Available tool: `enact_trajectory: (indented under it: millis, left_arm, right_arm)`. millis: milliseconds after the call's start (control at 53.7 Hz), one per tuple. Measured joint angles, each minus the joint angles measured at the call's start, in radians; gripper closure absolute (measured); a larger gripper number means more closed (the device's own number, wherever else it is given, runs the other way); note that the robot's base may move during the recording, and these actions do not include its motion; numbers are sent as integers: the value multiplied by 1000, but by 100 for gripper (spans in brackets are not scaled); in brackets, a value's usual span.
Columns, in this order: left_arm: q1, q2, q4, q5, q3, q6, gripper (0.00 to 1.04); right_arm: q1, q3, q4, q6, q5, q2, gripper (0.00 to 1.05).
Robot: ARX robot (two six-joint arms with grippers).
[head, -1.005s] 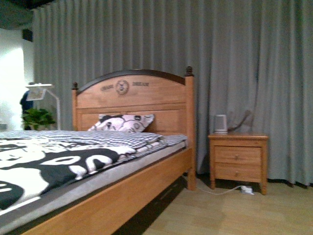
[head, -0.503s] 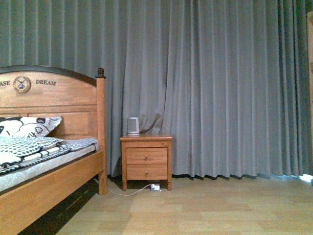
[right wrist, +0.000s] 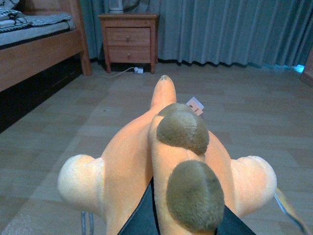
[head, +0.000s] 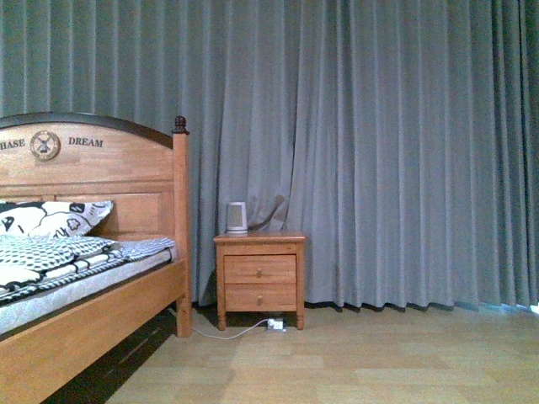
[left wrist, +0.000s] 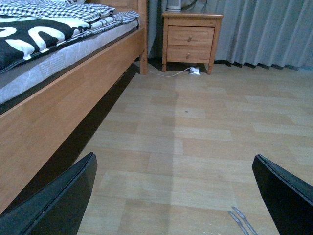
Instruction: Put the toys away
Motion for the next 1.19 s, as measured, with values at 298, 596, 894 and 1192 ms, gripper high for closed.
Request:
enact_trajectory:
  millis: [298, 596, 894, 1192]
  left_arm:
    - [0, 0, 0, 0, 0, 0, 6]
    - [0, 0, 0, 0, 0, 0, 6]
    - [0, 0, 0, 0, 0, 0, 6]
    - [0, 0, 0, 0, 0, 0, 6]
  right_arm:
    - [0, 0, 0, 0, 0, 0, 98]
    - [0, 0, 0, 0, -1, 0, 98]
    - [0, 0, 0, 0, -1, 0, 98]
    - [0, 0, 0, 0, -1, 0, 98]
